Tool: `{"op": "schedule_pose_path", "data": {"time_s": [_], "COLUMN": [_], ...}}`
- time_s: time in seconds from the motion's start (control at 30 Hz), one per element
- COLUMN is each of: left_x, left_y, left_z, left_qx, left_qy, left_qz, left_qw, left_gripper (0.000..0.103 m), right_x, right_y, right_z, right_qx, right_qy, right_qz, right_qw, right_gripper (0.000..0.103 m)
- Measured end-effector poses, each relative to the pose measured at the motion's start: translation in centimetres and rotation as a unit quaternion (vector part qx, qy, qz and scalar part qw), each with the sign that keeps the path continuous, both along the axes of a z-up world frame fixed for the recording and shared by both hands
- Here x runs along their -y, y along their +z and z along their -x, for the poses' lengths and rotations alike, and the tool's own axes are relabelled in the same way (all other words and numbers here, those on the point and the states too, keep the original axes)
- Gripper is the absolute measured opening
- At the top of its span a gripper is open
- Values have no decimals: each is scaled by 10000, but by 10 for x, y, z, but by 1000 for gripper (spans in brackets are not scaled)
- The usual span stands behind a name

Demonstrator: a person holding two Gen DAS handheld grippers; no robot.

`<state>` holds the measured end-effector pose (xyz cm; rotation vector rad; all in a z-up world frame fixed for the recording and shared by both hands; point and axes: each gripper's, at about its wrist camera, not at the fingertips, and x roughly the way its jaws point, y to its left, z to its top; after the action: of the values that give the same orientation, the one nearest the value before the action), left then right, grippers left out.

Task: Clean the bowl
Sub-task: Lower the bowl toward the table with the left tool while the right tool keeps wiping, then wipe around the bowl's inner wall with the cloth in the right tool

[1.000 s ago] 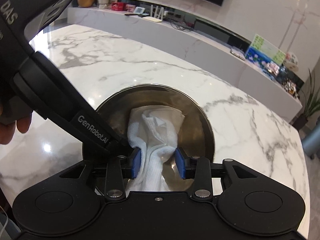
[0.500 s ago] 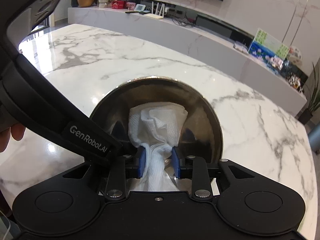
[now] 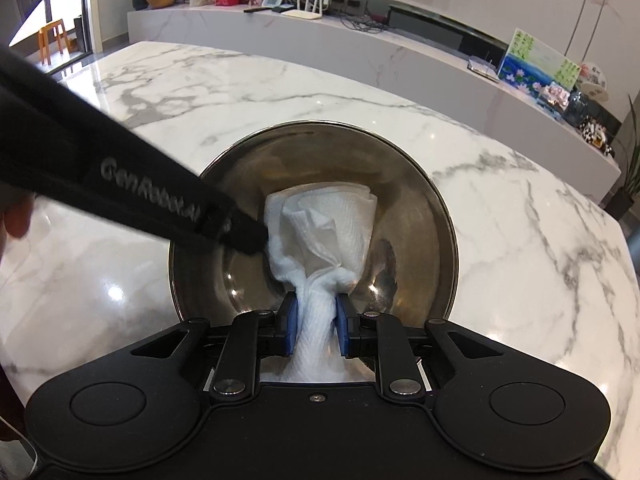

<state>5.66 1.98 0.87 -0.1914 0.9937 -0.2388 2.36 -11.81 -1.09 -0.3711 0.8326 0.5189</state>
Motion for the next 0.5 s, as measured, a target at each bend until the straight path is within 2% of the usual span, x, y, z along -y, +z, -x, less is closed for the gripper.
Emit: {"op": "schedule_pose_path", "data": {"time_s": [0.17, 0.4, 0.5], "left_x": [2, 2, 4], "left_y": [-2, -2, -3], "left_z": [-1, -1, -1], "left_qx": [-4, 82, 106], "left_qy": [-23, 23, -2], "left_qz": [-101, -15, -82], "left_qw": [9999, 10000, 9999], "left_gripper": [14, 14, 14], "right_x": [-4, 13, 4], "right_y": [-2, -5, -2], "right_z": [4, 19, 16], "right_qx": [60, 60, 53], "right_qy": [46, 102, 65], "right_qz": [89, 96, 79], "right_qw": [9999, 9999, 9999], "right_gripper": [17, 17, 17]}}
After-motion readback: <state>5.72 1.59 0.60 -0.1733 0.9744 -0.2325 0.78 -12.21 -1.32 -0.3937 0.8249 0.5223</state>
